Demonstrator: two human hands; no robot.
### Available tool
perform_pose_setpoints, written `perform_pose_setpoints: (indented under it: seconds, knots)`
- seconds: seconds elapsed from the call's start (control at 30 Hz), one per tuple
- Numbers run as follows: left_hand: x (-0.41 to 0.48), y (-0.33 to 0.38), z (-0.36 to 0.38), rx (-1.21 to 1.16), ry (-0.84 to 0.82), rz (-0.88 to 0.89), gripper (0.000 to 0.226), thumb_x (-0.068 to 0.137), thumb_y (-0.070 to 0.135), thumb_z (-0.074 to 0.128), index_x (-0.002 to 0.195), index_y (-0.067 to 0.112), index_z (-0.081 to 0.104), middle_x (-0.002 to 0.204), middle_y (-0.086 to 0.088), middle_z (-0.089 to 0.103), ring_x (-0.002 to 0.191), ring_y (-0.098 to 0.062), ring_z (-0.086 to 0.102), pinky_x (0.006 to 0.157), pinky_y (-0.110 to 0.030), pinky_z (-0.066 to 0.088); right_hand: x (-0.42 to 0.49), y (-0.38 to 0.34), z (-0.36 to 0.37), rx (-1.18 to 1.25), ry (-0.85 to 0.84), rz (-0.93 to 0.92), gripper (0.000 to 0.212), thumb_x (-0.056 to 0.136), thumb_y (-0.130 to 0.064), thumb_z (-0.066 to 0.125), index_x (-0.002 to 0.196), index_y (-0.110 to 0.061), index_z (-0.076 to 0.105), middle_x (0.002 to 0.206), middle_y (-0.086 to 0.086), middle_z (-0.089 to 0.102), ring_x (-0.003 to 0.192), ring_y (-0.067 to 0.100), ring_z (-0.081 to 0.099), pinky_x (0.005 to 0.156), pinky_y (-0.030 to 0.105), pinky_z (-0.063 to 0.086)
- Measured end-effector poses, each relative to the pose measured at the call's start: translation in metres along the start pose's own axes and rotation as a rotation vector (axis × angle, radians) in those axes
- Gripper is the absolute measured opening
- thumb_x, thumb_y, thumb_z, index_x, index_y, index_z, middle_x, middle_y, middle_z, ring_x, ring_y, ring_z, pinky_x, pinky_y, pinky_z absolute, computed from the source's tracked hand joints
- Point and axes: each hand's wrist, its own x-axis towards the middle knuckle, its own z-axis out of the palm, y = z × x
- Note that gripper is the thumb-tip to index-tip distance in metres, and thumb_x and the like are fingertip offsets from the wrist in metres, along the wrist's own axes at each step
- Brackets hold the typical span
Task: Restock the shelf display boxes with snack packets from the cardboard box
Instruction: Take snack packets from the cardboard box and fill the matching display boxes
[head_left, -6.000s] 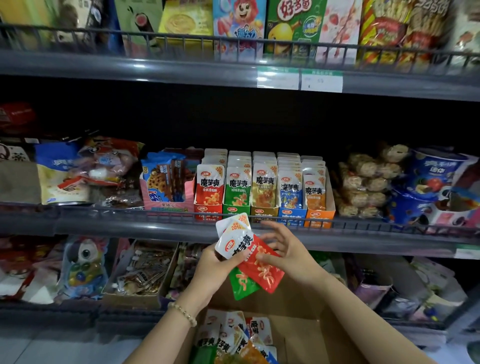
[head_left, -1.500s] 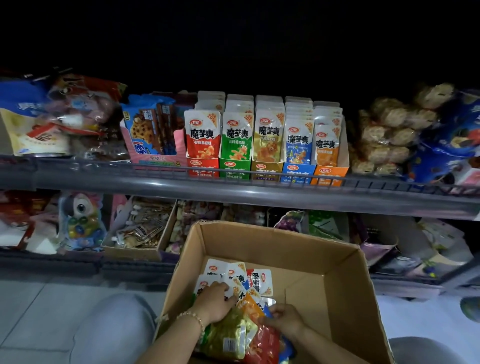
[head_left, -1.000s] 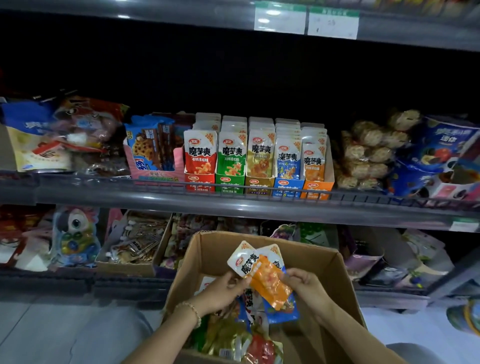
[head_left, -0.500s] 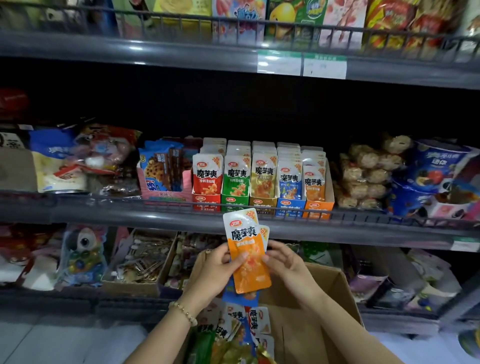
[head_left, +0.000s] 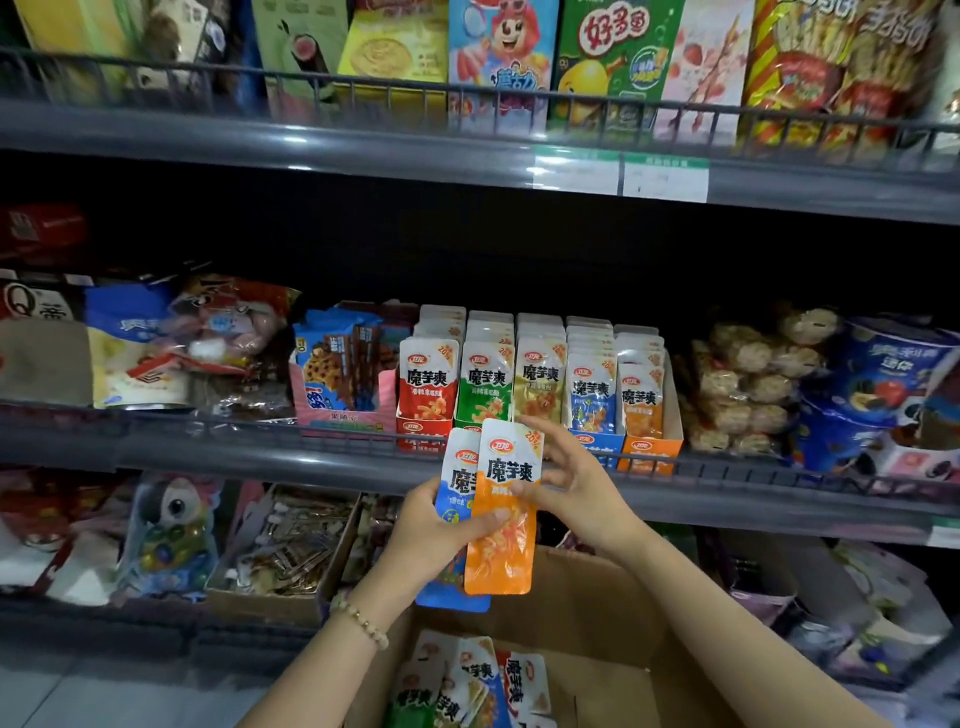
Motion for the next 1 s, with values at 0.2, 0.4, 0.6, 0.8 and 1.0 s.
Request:
perform_pose_setpoints:
  seconds: [0.2,0.4,0.6,0.8,1.0]
  knots:
    - [0.012,0.017,0.009,0.064,0.081,0.030,0.018,0.086,0.029,0.065,0.103,0.021,0.062,0.091,0.013,0.070,0.086,-0.013,0.069,0.069,-0.027,0.056,0.010,0.004,-0.021,0.139,0.105,0.099,0.050,0.081,0.001,0.069,0.116,-0.025,0.044,0.108,0.005,0.069,0.089,0.022,0.071,0.066,0.033,0.058]
    - [0.045,0.029,0.029,0.108,0.071,0.015,0.021,0.089,0.038,0.060,0.101,0.021,0.059,0.099,0.003,0.070,0.089,-0.011,0.068,0.069,-0.022,0.055,0.011,-0.002,-0.085,0.113,0.331,0.016,0.057,0.082,0.006,0.065,0.125,-0.025,0.047,0.102,-0.001,0.068,0.081,0.008,0.070,0.060,0.024,0.056]
    - [0.078,0.042,0.063,0.147,0.029,0.031,0.016,0.090,0.036,0.059,0.091,0.020,0.057,0.088,0.003,0.069,0.077,-0.007,0.068,0.059,-0.018,0.053,0.038,-0.023,-0.164,-0.003,0.566,-0.123,0.063,0.081,0.011,0.063,0.133,-0.019,0.045,0.111,0.007,0.063,0.088,0.010,0.066,0.064,0.017,0.056]
    - [0.109,0.050,0.089,0.200,0.029,0.036,0.035,0.084,0.050,0.061,0.100,0.020,0.057,0.103,-0.001,0.069,0.094,-0.018,0.067,0.088,-0.039,0.053,0.075,-0.021,-0.201,-0.074,0.649,-0.210,0.061,0.082,0.014,0.060,0.135,-0.009,0.042,0.117,0.001,0.055,0.101,0.013,0.056,0.069,0.010,0.053]
    - [0.120,0.041,0.099,0.217,0.025,0.026,0.059,0.083,0.051,0.062,0.118,0.004,0.054,0.112,-0.009,0.067,0.097,-0.019,0.066,0.088,-0.038,0.053,0.107,0.025,-0.204,-0.317,0.459,-0.141,0.054,0.079,0.014,0.063,0.127,-0.006,0.047,0.125,0.010,0.054,0.115,0.031,0.055,0.081,0.025,0.052]
